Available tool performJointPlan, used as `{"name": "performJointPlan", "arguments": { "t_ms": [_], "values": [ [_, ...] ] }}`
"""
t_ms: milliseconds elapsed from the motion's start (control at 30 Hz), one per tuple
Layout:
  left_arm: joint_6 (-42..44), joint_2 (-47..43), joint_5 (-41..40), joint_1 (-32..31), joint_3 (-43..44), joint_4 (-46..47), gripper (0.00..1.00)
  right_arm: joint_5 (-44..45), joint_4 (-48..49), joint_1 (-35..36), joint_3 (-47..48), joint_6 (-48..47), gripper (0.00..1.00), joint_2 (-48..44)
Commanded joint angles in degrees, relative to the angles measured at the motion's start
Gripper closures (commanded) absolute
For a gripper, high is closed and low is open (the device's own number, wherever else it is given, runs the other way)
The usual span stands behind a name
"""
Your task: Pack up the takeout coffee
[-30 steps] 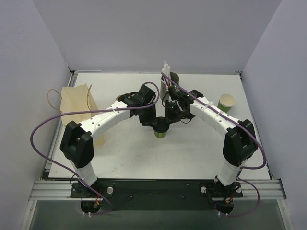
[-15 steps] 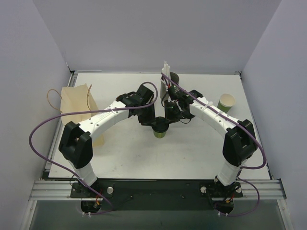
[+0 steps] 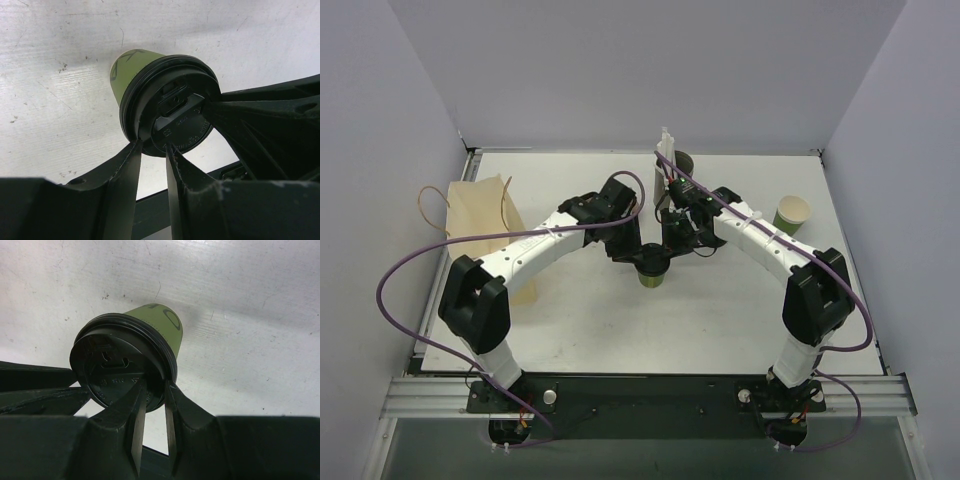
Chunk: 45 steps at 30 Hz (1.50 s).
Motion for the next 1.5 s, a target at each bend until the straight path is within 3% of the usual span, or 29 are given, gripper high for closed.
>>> {"name": "performJointPlan", "arguments": {
  "t_ms": [0,1067,1467],
  "values": [
    [0.9,-0.6,-0.7,0.8,-1.5,-1.2,0.62,1.2,-3.6,0.8,-0.5,0.2,0.83,2.9],
    [-0.4,-5.8,2.9,4.1,-2.4,1.1,0.62,2.6,-5.0,0.8,0.4,0.9,0.84,3.8],
    [0.3,-2.5,4.8,3.5,0.1,1.1,0.62,2.7,-5.0,0.8,0.5,1.3,0.84,4.0]
  ]
}}
